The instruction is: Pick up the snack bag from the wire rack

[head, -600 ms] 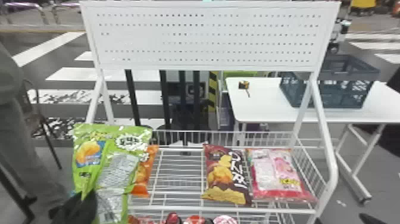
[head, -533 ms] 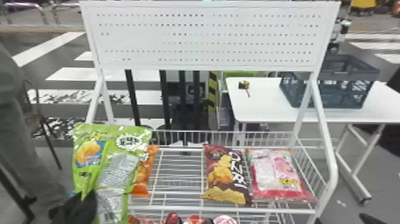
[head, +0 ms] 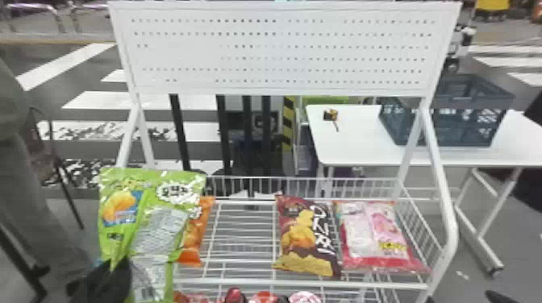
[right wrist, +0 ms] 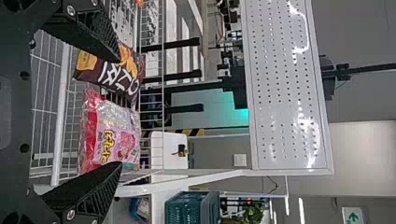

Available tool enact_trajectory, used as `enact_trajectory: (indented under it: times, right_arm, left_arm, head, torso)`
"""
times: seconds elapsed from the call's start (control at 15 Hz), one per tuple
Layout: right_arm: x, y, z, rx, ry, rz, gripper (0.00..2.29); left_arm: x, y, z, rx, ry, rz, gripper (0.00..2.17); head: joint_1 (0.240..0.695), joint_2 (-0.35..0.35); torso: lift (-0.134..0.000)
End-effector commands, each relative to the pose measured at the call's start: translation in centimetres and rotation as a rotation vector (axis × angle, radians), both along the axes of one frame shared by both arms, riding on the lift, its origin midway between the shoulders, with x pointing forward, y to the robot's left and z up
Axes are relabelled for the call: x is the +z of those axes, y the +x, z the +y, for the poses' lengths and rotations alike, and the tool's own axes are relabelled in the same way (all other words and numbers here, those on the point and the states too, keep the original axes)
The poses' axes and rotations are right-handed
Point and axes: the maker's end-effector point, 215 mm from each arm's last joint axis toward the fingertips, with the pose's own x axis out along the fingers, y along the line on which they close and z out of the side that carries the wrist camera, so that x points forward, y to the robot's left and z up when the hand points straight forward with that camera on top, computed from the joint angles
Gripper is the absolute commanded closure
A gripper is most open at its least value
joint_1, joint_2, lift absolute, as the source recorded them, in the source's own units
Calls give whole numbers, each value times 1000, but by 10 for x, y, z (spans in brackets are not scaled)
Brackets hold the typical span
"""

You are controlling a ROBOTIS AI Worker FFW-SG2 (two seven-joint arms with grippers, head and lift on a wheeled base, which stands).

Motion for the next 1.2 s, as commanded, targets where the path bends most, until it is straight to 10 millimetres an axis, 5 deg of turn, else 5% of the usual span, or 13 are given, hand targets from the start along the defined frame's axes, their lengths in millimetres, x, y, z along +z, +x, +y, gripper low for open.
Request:
enact_trajectory:
  times: [0.0, 0.13, 0.53, 0.73, 1.13]
  right_arm:
    - [-8, 3, 2, -3, 10, 6, 117]
    - [-26, 26, 6, -15, 8, -31, 117]
    - [-84, 152, 24, -4, -47, -16, 117]
    - [-112, 197, 22, 5, -68, 69, 117]
    - [-156, 235, 1, -32, -145, 226, 117]
  left_arm:
    - [-1, 0, 0, 0, 0, 1, 1821]
    - [-2, 1, -1, -3, -2, 1, 1821]
    - [-5, 2, -2, -6, -2, 5, 1821]
    - [-7, 2, -2, -6, -1, 9, 1821]
    - [-9, 4, -2, -7, -3, 13, 1821]
  head:
    - [499, 0]
    - [499, 0]
    - [499, 0]
    - [499, 0]
    - [499, 0]
  torso:
    - [0]
    - [0]
    - [0]
    - [0]
    - [0]
